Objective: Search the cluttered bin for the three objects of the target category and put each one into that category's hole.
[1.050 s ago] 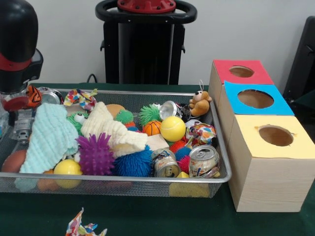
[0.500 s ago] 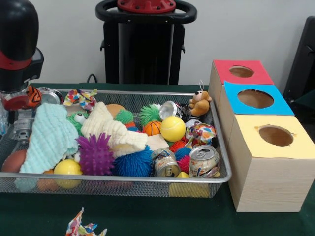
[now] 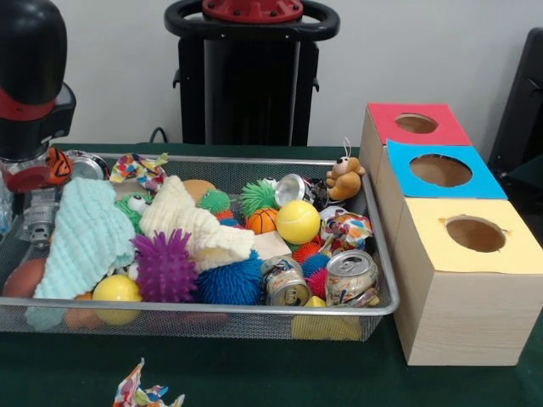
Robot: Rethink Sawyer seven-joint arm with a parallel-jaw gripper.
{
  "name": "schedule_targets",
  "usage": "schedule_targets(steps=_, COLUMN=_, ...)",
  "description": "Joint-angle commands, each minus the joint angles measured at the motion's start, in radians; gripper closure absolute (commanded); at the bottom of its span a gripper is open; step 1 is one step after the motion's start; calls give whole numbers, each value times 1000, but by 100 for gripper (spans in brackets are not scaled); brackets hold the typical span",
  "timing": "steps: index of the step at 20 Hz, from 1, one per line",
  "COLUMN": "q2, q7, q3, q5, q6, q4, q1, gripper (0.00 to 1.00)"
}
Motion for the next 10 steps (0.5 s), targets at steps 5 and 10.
schedule_targets(steps=5, q2=6, q7=83, q3=148, q5=24, q6=-300, q4=-32, q1=-53, gripper=100)
schedule_targets(steps=10, q2=9, q7=126, q3=136, q5=27, q6=-350, q4=-24, q1=-49, gripper=0)
